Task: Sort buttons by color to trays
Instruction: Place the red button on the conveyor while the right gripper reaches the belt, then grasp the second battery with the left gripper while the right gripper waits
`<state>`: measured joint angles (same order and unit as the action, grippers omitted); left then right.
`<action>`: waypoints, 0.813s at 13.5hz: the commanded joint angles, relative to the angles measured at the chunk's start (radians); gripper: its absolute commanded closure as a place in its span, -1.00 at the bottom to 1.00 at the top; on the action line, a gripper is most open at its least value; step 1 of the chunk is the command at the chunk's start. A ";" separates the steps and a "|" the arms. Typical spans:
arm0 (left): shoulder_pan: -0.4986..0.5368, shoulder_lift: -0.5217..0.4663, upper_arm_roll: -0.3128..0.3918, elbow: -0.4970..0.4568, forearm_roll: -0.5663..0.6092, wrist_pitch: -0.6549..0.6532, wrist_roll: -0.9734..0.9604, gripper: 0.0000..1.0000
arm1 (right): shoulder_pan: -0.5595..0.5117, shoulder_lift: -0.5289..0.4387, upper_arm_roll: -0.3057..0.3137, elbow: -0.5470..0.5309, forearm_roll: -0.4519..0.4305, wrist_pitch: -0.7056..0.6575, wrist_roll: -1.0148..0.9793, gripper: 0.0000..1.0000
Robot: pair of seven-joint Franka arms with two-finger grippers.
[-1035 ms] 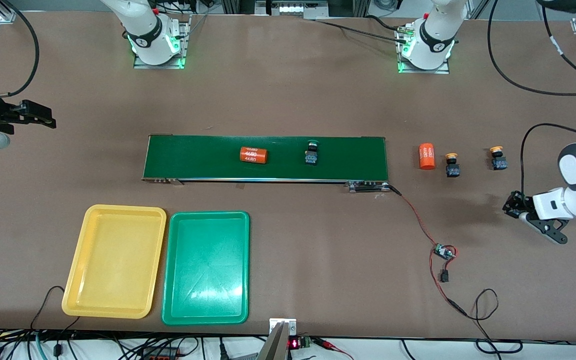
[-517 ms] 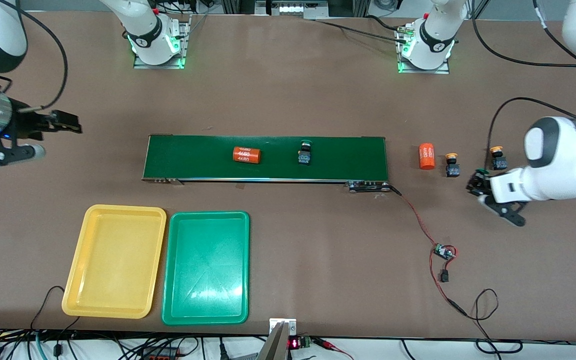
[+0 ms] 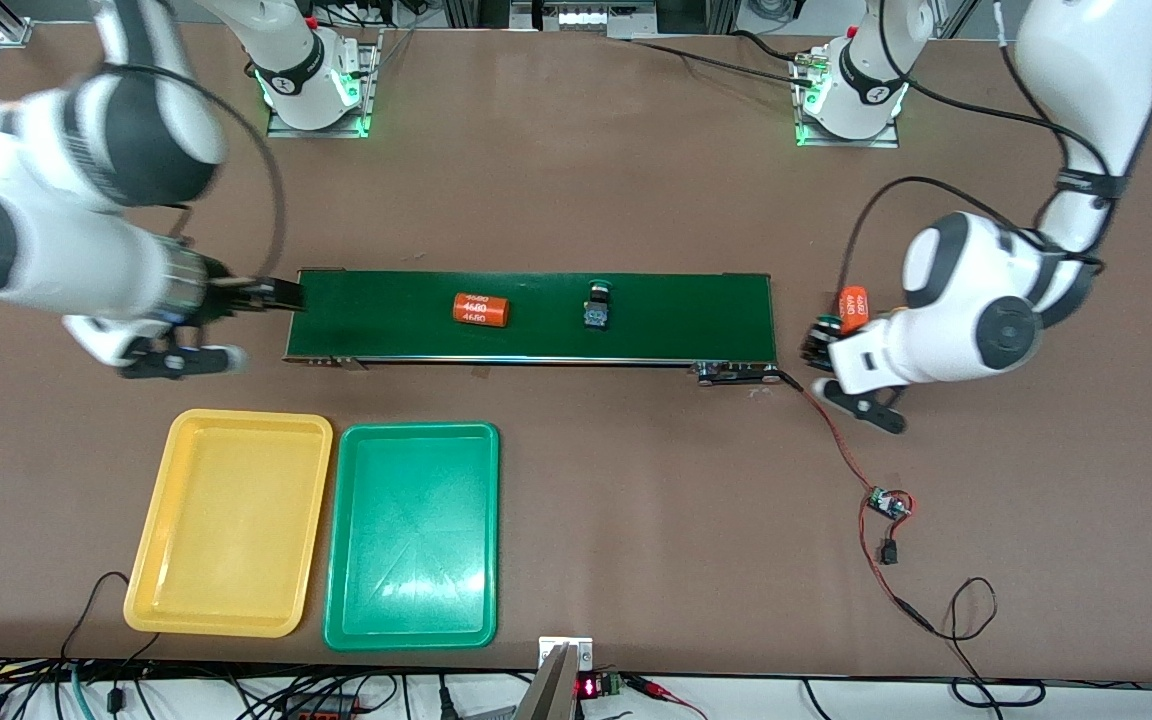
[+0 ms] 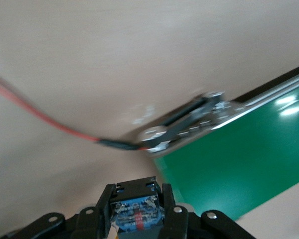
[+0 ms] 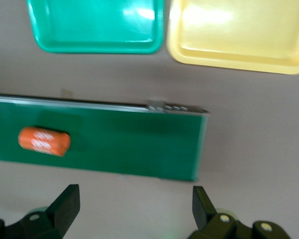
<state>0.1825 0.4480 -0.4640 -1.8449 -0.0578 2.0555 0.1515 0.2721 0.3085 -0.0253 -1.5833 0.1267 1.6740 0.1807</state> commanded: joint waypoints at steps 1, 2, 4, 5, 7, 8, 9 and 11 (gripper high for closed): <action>-0.089 -0.048 0.015 -0.033 -0.036 0.015 -0.126 1.00 | 0.051 0.038 -0.008 0.011 -0.022 0.067 0.059 -1.00; -0.130 -0.040 0.015 -0.034 -0.048 0.038 -0.159 1.00 | 0.053 0.047 -0.008 0.011 -0.022 0.082 0.059 -1.00; -0.182 -0.035 0.015 -0.088 -0.050 0.150 -0.217 1.00 | 0.062 0.067 -0.008 0.011 -0.024 0.098 0.062 -1.00; -0.204 -0.032 0.016 -0.117 -0.050 0.201 -0.243 1.00 | 0.068 0.078 -0.010 0.011 -0.028 0.107 0.074 -1.00; -0.222 -0.025 0.016 -0.160 -0.050 0.287 -0.282 0.99 | 0.070 0.098 -0.008 0.008 -0.045 0.144 0.077 -1.00; -0.224 -0.025 0.016 -0.171 -0.050 0.305 -0.282 0.98 | 0.075 0.103 -0.010 0.008 -0.048 0.156 0.077 -1.00; -0.224 -0.025 0.016 -0.174 -0.050 0.307 -0.282 0.96 | 0.093 0.116 -0.015 0.008 -0.050 0.183 0.078 -1.00; -0.222 -0.014 0.018 -0.174 -0.050 0.308 -0.282 0.84 | 0.114 0.153 -0.016 0.014 -0.048 0.226 0.097 -1.00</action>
<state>-0.0344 0.4422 -0.4570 -2.0084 -0.0821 2.3536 -0.1324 0.3546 0.4275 -0.0325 -1.5828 0.0950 1.8651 0.2407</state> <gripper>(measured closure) 0.586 0.000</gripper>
